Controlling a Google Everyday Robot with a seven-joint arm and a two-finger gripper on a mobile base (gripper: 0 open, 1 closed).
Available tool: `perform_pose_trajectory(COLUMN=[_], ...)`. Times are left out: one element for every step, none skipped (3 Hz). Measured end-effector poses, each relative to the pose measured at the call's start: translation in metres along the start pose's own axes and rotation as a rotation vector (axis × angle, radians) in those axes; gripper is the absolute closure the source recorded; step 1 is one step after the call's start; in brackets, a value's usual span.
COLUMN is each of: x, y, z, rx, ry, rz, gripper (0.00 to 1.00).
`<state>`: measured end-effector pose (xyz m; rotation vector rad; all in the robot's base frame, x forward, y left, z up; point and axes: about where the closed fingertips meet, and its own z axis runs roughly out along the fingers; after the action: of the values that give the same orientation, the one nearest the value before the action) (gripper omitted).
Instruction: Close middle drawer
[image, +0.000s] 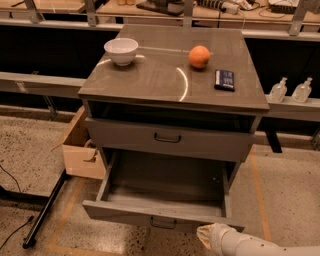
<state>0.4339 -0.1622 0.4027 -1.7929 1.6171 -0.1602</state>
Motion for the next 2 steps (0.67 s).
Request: perform_pose_trajectory(x=[-0.004, -0.006], y=[-0.013, -0.031], z=[0.011, 0.027], rx=[0.06, 0.135], ry=[0.005, 0.03], rz=[-0.011, -0.021], gripper=[1.0, 1.0])
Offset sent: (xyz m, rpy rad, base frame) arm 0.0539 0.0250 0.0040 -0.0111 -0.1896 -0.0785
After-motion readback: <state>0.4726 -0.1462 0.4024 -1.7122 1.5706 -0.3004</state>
